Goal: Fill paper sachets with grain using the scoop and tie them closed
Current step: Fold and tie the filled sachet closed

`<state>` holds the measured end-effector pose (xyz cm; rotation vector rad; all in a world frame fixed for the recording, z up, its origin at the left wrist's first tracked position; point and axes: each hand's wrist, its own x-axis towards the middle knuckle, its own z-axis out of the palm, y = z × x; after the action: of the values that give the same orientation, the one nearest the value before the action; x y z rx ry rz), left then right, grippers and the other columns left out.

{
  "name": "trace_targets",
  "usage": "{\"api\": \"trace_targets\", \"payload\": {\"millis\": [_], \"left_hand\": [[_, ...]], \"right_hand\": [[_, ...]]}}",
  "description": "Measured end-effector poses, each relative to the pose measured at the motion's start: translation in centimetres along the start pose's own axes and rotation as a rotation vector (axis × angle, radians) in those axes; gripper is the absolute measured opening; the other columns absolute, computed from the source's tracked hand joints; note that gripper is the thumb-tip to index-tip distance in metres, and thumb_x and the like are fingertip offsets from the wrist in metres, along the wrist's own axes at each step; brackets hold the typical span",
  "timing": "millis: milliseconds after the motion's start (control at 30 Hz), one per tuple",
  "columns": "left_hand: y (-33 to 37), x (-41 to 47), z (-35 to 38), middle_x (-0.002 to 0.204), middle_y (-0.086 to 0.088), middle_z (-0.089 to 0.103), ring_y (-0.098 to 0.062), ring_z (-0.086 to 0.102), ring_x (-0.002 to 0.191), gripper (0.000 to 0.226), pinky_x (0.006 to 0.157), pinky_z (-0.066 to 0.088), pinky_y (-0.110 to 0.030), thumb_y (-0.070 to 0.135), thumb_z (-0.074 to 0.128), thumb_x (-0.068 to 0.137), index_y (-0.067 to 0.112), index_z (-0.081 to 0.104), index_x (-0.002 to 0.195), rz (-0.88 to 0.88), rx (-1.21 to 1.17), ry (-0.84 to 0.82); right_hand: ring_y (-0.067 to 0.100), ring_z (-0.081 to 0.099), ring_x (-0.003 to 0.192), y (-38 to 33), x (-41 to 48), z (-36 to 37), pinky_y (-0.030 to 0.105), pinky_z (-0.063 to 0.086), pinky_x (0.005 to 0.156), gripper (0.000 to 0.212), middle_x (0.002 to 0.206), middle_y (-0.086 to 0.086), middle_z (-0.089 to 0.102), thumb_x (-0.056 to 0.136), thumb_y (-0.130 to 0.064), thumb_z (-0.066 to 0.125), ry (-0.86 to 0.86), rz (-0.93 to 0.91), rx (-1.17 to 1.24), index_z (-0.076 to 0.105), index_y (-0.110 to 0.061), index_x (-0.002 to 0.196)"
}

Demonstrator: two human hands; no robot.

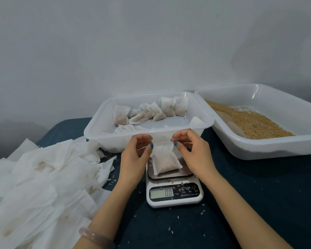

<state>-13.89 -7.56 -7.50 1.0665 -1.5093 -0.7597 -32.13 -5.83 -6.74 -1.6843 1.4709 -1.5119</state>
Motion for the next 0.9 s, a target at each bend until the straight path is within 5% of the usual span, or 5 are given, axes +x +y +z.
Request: {"api": "trace_targets", "payload": {"millis": [167,400,700,900], "left_hand": [[-0.19,-0.1,-0.5,0.115,0.015,0.066,0.0,0.063,0.107,0.022,0.09,0.049,-0.017,0.013,0.063,0.096,0.03,0.061,0.11,-0.011,0.07,0.009],[-0.15,-0.39,-0.86,0.11,0.019,0.065,0.001,0.062,0.102,0.022,0.088,0.049,-0.02,0.014,0.064,0.095,0.031,0.062,0.108,-0.012,0.148,0.037],[-0.76,-0.18,-0.99,0.124,0.014,0.062,-0.009,0.055,0.119,0.033,0.101,0.046,-0.034,0.021,0.061,0.097,0.024,0.061,0.13,0.017,0.402,-0.053],[-1.05,0.02,-0.69,0.12,0.012,0.063,-0.01,0.051,0.119,0.031,0.097,0.042,-0.029,0.026,0.059,0.098,0.025,0.06,0.129,0.023,0.491,-0.092]], "right_hand": [[-0.005,0.062,0.095,-0.01,-0.23,-0.46,0.014,0.049,0.086,0.018,0.098,-0.019,0.067,0.091,-0.01,0.067,0.025,-0.079,-0.126,0.065,-0.026,0.099],[-0.001,0.061,0.092,0.23,-0.35,-0.77,0.028,0.052,0.087,0.015,0.095,-0.017,0.067,0.09,-0.017,0.069,0.009,-0.058,-0.173,0.065,-0.031,0.095],[-0.001,0.06,0.092,0.54,-0.22,-0.76,0.022,0.049,0.084,0.02,0.093,-0.018,0.067,0.09,-0.017,0.069,0.015,-0.064,-0.186,0.063,-0.036,0.091],[-0.003,0.059,0.092,0.62,-0.24,-0.76,0.016,0.045,0.08,0.023,0.093,-0.019,0.065,0.089,-0.017,0.069,0.012,-0.051,-0.205,0.061,-0.039,0.09]]}}
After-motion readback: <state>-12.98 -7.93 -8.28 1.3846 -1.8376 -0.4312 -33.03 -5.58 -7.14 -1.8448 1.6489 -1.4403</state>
